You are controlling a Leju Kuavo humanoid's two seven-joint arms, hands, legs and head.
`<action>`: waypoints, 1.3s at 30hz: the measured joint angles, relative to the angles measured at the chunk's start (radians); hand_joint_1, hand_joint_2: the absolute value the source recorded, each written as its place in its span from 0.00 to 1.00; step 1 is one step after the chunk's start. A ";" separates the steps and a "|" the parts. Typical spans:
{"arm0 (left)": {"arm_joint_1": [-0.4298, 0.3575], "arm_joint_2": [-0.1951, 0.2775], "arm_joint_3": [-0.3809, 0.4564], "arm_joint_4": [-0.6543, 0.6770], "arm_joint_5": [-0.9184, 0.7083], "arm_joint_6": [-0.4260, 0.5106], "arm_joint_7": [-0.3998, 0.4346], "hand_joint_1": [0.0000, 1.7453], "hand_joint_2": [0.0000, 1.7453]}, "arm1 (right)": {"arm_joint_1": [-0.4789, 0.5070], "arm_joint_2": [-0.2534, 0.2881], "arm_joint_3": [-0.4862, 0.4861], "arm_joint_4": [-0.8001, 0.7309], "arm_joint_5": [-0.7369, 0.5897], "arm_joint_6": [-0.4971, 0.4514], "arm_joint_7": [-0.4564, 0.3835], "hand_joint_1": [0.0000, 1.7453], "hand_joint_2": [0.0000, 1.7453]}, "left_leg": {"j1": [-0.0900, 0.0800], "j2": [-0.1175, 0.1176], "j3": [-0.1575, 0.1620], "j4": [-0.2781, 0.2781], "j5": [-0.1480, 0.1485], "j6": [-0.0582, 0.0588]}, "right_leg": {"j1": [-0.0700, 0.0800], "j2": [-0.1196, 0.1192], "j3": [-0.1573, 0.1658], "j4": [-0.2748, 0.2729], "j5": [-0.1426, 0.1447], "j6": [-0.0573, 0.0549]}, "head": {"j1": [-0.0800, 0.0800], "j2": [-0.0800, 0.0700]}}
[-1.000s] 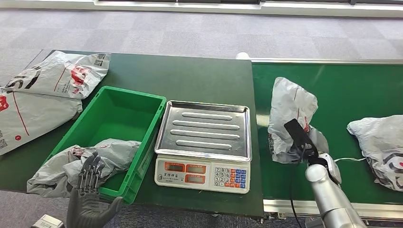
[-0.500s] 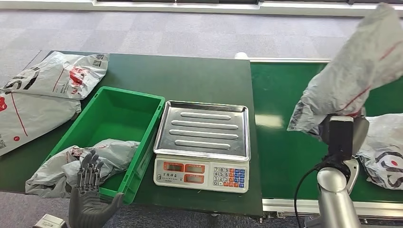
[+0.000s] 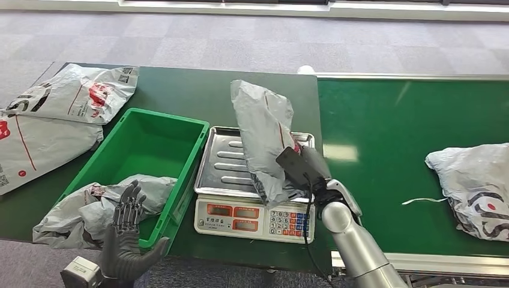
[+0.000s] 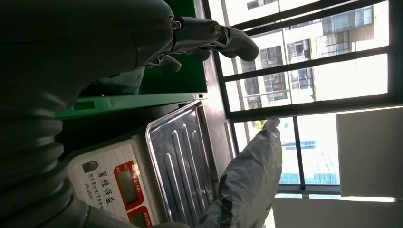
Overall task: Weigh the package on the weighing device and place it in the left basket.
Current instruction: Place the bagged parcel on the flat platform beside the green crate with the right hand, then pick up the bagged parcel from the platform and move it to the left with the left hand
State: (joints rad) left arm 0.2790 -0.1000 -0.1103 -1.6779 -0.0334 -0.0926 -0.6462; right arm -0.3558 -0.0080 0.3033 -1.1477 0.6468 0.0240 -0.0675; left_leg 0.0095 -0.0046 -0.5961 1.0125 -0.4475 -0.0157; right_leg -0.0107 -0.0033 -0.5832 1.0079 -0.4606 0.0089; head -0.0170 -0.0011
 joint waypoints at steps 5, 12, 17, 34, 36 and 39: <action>-0.003 0.005 0.000 0.006 0.001 -0.004 0.008 0.00 1.00 | -0.015 0.017 0.026 0.065 0.012 0.000 0.002 0.49 1.00 | 0.000 -0.001 0.000 0.000 0.000 0.000 | -0.001 -0.001 0.000 0.000 0.000 0.000 | 0.000 0.000; -0.005 0.006 0.000 0.006 -0.001 -0.009 0.021 0.00 1.00 | -0.019 0.025 0.040 0.100 0.059 -0.008 0.022 0.00 1.00 | 0.000 -0.001 0.000 0.000 0.000 0.000 | -0.001 0.000 0.000 0.000 0.000 0.000 | 0.000 0.000; -0.003 0.002 0.000 -0.004 -0.023 -0.021 0.027 0.00 1.00 | -0.020 0.025 0.042 0.101 0.082 -0.019 -0.021 0.00 1.00 | 0.000 0.000 0.000 0.000 0.000 0.000 | 0.000 0.000 0.000 0.000 0.000 0.000 | 0.000 0.000; -0.029 -0.005 -0.012 -0.078 -0.272 0.142 0.022 0.00 1.00 | 0.123 -0.001 0.005 -0.203 0.063 -0.139 -0.200 0.00 1.00 | 0.000 0.000 0.000 0.001 0.000 0.000 | 0.000 0.000 -0.002 0.000 0.000 0.000 | 0.000 0.000; -0.056 -0.004 -0.028 -0.089 -0.362 0.214 0.063 0.00 1.00 | 0.155 -0.002 -0.019 -0.269 0.053 -0.207 -0.205 0.00 1.00 | 0.000 -0.001 0.000 0.001 0.000 0.000 | 0.000 -0.001 -0.003 0.000 0.000 0.000 | 0.000 0.000; -0.132 -0.003 -0.075 -0.092 -0.523 0.297 0.162 0.00 1.00 | 0.255 0.000 -0.072 -0.420 -0.016 -0.384 -0.280 0.00 1.00 | 0.000 -0.005 0.000 0.002 0.000 0.000 | -0.001 -0.006 -0.002 -0.001 0.000 0.001 | 0.000 0.000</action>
State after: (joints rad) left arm 0.1473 -0.1030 -0.1856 -1.7698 -0.5563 0.2046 -0.4840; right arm -0.1010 -0.0083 0.2316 -1.5673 0.6311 -0.3602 -0.3479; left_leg 0.0094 -0.0094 -0.5962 1.0141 -0.4475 -0.0152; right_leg -0.0112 -0.0090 -0.5850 1.0072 -0.4610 0.0095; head -0.0170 -0.0011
